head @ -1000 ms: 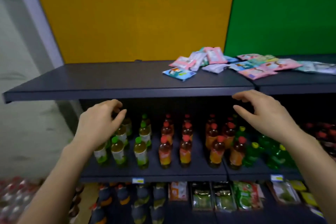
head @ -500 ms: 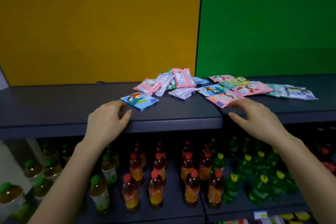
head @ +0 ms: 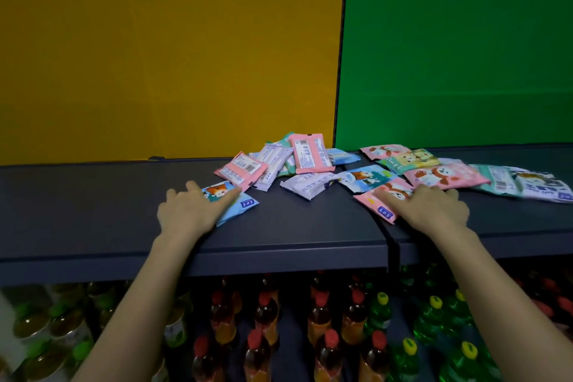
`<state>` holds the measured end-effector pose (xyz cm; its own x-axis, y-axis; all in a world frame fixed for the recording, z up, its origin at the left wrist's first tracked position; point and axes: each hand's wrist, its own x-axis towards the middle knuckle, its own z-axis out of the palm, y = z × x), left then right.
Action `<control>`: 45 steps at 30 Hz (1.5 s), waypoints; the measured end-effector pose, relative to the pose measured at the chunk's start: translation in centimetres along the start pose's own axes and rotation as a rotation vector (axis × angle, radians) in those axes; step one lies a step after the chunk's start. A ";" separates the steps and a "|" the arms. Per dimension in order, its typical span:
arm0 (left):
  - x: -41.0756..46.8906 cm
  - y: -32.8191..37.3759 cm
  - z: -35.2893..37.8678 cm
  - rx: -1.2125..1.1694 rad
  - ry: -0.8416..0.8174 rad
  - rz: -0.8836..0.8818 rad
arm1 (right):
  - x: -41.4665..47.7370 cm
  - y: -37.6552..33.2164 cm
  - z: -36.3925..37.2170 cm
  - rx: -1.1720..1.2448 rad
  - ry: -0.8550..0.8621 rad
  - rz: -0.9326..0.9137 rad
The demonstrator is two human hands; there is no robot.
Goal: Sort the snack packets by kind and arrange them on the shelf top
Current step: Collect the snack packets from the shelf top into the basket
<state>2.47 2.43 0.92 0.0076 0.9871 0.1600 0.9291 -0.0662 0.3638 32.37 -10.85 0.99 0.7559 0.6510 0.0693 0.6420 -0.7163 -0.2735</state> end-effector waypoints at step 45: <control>-26.8 -35.2 -7.8 -1.183 0.763 -0.502 | -30.7 -27.4 13.7 1.030 -0.994 -0.969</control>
<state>-33.30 -22.80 -9.04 -0.7505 0.6548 0.0894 -0.0556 -0.1974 0.9787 -10.24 -7.76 -6.75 -0.4414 0.8914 0.1033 0.1405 0.1824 -0.9731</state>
